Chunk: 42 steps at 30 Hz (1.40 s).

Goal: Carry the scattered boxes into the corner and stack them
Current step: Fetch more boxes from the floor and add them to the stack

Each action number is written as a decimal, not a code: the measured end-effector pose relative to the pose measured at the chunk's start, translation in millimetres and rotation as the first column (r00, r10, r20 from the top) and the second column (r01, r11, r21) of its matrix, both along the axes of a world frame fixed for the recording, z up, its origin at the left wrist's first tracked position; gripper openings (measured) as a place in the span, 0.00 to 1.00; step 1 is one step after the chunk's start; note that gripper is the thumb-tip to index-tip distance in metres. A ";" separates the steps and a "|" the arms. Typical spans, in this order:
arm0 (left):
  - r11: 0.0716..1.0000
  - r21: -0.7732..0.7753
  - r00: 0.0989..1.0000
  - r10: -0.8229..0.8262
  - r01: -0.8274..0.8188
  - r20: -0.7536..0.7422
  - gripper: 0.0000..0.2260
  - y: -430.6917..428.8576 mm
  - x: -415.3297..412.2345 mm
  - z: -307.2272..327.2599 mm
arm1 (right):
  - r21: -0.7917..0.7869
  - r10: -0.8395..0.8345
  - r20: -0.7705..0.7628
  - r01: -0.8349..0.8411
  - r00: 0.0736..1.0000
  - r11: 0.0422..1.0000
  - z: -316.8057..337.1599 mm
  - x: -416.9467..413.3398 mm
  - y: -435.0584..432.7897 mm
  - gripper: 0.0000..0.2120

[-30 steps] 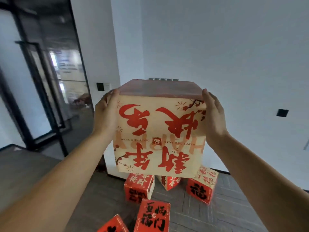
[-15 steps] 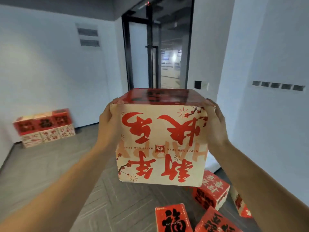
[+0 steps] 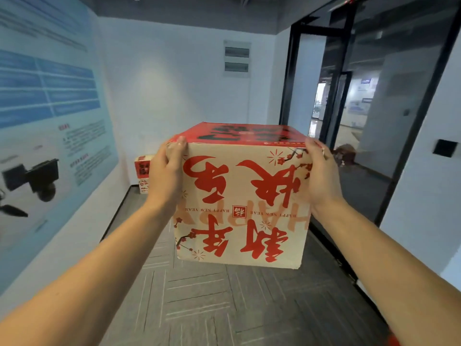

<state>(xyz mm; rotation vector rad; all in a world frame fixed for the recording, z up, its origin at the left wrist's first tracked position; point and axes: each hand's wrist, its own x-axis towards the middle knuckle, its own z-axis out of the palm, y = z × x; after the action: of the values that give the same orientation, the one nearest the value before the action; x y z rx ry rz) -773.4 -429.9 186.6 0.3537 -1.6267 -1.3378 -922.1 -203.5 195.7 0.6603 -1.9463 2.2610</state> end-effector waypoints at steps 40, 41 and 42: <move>0.912 0.108 0.914 0.402 -0.395 -0.058 0.17 -623.1 -323.3 -47.3 | 0.003 0.353 0.055 -0.354 0.934 0.935 -41.4 -386.2 -697.2 0.26; 0.911 0.110 0.912 0.406 -0.398 -0.058 0.17 -647.8 -332.4 -50.2 | 0.004 0.360 0.052 -0.361 0.931 0.933 -43.4 -394.1 -721.6 0.27; 0.911 0.114 0.912 0.405 -0.397 -0.062 0.17 -673.8 -342.1 -51.6 | 0.008 0.363 0.046 -0.364 0.931 0.931 -43.7 -403.0 -747.1 0.28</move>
<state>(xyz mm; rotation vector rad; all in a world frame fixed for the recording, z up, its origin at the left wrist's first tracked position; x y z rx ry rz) -1115.5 -1103.7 135.0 0.6466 -1.3297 -1.1018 -1325.1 -950.5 152.0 1.0627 -2.0042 2.4818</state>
